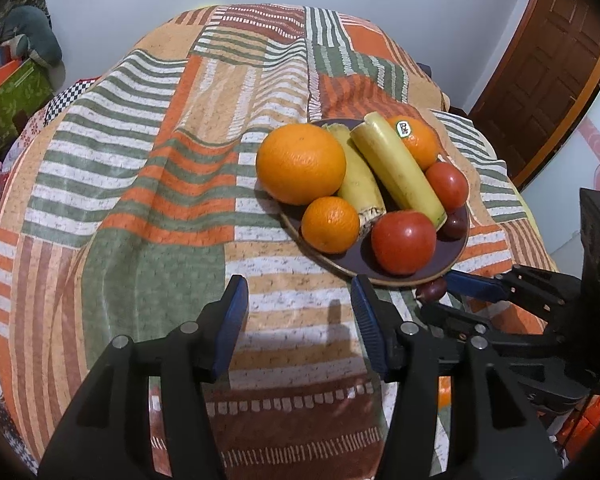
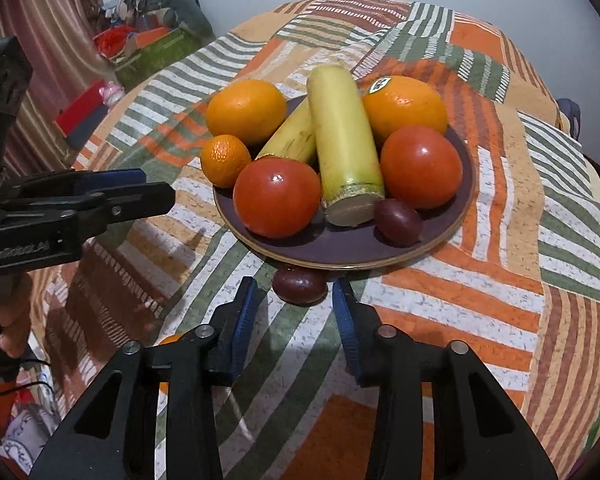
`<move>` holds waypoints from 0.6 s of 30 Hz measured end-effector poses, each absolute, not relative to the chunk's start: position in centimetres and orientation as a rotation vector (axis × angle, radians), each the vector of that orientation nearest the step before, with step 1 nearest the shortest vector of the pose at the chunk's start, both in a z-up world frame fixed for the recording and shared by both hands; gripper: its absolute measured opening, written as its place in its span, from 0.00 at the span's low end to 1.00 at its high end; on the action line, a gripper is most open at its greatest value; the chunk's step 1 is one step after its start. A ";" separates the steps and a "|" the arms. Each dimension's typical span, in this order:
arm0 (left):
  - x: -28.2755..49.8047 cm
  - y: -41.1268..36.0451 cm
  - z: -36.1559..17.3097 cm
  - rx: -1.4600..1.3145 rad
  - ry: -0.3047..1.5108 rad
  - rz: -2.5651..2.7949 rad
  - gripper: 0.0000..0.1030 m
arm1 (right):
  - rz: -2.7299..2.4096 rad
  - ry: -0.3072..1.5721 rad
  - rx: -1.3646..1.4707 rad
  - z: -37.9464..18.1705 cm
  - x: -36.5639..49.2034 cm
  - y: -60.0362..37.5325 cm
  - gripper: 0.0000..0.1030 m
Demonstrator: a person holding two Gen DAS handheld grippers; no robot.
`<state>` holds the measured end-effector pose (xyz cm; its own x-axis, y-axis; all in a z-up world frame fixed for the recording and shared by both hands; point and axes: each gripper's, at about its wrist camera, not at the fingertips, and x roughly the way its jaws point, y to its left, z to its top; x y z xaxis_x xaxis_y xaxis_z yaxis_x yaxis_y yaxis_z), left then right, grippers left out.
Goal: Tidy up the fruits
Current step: 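Grasp a second mandarin with the left gripper while the right gripper grasps another plum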
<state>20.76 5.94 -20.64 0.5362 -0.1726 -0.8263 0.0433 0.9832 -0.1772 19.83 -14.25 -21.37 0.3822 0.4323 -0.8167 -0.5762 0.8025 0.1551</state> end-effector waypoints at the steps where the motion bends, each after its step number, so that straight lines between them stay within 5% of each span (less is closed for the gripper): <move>1: 20.6 6.0 -20.7 -0.144 1.000 -0.130 0.52 | 0.648 0.986 -0.172 -21.4 19.7 -14.1 0.29; 18: 16.5 1.8 -19.6 -0.093 1.012 -0.222 0.52 | 0.615 0.917 -0.146 -18.1 16.9 -17.3 0.25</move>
